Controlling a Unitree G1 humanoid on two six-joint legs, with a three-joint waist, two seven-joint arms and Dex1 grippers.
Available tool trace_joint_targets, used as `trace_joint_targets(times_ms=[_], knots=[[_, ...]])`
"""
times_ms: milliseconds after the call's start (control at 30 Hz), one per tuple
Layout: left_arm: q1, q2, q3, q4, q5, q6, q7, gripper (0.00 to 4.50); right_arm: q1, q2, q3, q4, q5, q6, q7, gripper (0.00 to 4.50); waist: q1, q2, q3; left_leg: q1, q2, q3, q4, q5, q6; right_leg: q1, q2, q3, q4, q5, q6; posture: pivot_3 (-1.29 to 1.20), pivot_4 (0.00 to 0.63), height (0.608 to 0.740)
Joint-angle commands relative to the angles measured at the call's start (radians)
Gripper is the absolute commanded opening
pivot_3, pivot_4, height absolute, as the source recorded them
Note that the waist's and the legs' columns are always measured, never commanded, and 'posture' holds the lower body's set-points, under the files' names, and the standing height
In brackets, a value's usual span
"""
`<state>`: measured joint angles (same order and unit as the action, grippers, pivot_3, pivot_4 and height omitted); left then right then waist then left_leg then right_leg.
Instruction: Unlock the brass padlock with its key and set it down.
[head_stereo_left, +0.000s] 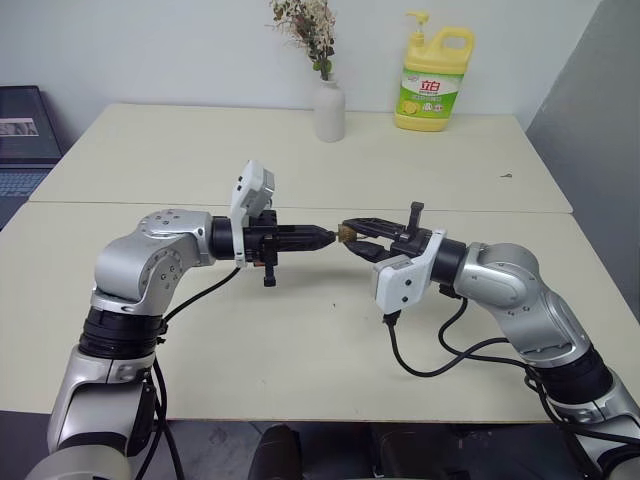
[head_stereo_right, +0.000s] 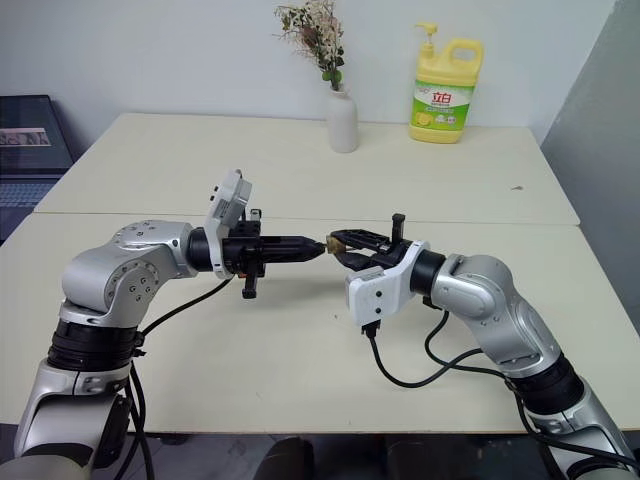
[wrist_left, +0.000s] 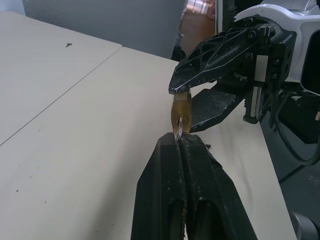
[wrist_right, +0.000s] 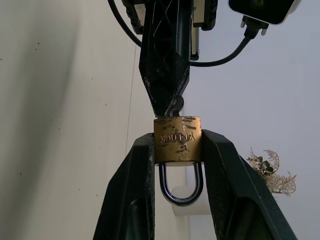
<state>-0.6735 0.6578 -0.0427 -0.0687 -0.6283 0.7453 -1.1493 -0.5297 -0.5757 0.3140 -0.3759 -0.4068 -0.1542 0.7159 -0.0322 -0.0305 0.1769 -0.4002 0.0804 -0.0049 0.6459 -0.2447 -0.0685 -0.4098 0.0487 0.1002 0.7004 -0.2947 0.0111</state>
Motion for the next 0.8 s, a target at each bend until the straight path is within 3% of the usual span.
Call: trace_joint_targets(times_ms=[33, 333, 600, 733, 800], knots=[[-0.012, -0.007, 0.007, -0.009, 0.014, -0.047, -0.004, 0.00, 0.004, 0.005, -0.012, -0.051, 0.029, -0.021, 0.004, 0.93, 0.000, 0.000, 0.000, 0.000, 0.000, 0.000, 0.000, 0.000, 0.000, 0.000, 0.000, 0.000, 0.000, 0.000, 0.000, 0.00, 0.150, 0.740], [-0.006, -0.018, 0.001, -0.003, 0.049, -0.130, -0.024, 0.00, 0.013, 0.013, -0.016, -0.057, 0.053, -0.008, 0.016, 0.93, 0.000, 0.000, 0.000, 0.000, 0.000, 0.000, 0.000, 0.000, 0.000, 0.000, 0.000, 0.000, 0.000, 0.000, 0.000, 0.00, 0.150, 0.740], [-0.005, -0.019, 0.021, -0.002, -0.011, -0.036, -0.019, 0.00, 0.013, 0.016, -0.017, -0.056, 0.060, -0.008, 0.021, 0.93, 0.000, 0.000, 0.000, 0.000, 0.000, 0.000, 0.000, 0.000, 0.000, 0.000, 0.000, 0.000, 0.000, 0.000, 0.000, 0.00, 0.150, 0.740], [-0.012, -0.019, 0.022, 0.009, -0.002, -0.039, -0.012, 1.20, 0.015, 0.017, -0.018, -0.058, 0.063, -0.007, 0.026, 0.93, 0.000, 0.000, 0.000, 0.000, 0.000, 0.000, 0.000, 0.000, 0.000, 0.000, 0.000, 0.000, 0.000, 0.000, 0.000, 0.00, 0.150, 0.740], [-0.015, -0.017, 0.025, 0.014, -0.015, -0.020, -0.017, 1.21, 0.016, 0.016, -0.018, -0.059, 0.062, -0.007, 0.027, 0.93, 0.000, 0.000, 0.000, 0.000, 0.000, 0.000, 0.000, 0.000, 0.000, 0.000, 0.000, 0.000, 0.000, 0.000, 0.000, 0.00, 0.150, 0.740]])
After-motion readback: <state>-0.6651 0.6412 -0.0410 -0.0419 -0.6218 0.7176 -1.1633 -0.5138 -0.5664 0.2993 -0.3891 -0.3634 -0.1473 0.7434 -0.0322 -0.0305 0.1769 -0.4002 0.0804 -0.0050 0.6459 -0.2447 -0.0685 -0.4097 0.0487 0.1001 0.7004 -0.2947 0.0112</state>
